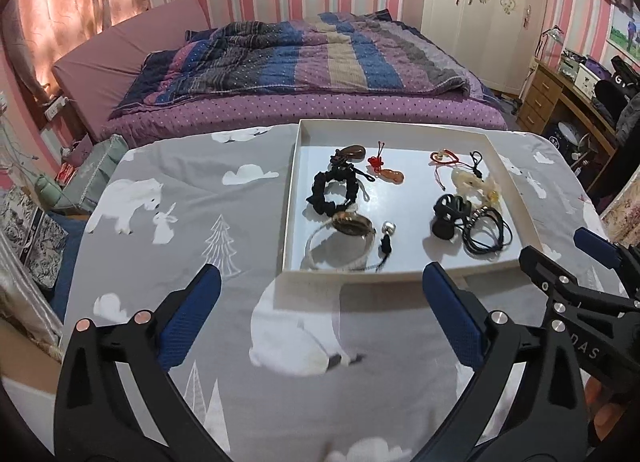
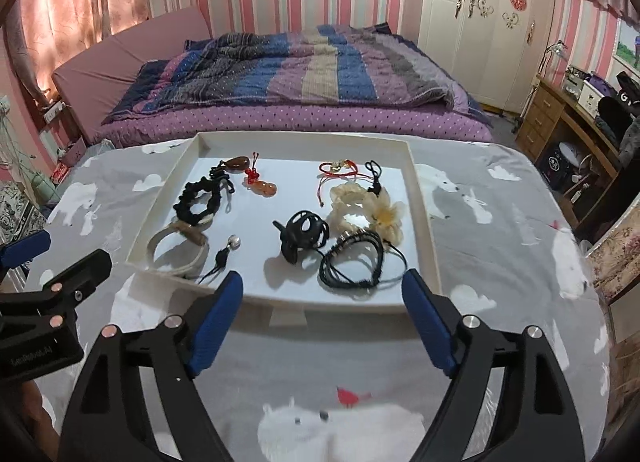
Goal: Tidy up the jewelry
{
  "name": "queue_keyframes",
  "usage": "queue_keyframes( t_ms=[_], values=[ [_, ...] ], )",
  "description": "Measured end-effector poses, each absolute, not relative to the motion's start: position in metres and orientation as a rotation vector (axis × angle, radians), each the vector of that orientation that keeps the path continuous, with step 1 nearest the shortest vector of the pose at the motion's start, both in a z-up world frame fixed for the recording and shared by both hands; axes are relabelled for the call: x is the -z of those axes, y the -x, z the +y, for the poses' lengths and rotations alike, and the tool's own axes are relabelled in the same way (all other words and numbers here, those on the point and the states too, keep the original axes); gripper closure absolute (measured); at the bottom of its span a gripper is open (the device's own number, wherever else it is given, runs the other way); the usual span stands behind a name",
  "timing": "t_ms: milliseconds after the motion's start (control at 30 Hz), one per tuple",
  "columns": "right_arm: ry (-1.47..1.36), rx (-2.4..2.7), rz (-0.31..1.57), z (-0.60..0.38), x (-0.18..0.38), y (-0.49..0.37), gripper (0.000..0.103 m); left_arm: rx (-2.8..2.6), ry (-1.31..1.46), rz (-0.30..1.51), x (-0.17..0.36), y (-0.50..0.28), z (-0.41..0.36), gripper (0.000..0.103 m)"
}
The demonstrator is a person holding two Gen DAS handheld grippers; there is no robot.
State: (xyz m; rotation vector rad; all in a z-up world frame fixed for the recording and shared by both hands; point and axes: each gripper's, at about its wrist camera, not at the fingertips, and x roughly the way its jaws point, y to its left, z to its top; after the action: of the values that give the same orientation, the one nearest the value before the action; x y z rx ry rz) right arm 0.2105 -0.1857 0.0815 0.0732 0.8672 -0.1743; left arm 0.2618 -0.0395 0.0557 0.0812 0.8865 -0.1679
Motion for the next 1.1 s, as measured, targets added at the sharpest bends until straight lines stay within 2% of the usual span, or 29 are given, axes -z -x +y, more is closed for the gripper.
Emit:
queue_keyframes(
  t_ms=[600,1100],
  values=[
    [-0.022,0.182,0.672,-0.174,-0.092,-0.097,0.013,0.113,-0.077,0.719,-0.064,-0.147,-0.030,0.003],
    [-0.020,0.184,0.601,-0.167,-0.075,-0.039,0.012,0.044,-0.078,0.649,-0.039,-0.098,-0.021,0.003]
  ],
)
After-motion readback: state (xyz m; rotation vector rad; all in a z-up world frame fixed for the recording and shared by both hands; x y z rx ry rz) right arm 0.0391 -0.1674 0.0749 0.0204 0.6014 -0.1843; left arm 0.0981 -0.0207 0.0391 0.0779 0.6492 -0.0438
